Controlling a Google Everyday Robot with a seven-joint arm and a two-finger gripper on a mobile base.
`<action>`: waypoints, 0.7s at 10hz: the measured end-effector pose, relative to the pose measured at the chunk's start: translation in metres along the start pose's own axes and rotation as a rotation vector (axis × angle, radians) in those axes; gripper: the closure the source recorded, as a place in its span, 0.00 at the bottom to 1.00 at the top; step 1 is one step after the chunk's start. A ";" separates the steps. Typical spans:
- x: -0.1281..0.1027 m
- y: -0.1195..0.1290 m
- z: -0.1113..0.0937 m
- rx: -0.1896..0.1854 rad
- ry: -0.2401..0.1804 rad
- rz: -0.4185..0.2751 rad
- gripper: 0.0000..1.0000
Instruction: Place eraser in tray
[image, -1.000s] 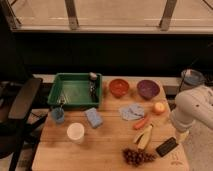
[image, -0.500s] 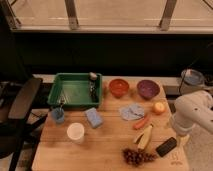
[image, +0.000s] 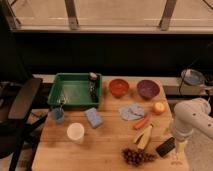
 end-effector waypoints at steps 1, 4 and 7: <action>0.000 0.000 0.008 -0.004 -0.015 0.003 0.35; -0.001 0.003 0.022 -0.015 -0.041 0.024 0.41; 0.001 0.006 0.020 0.025 -0.044 0.066 0.70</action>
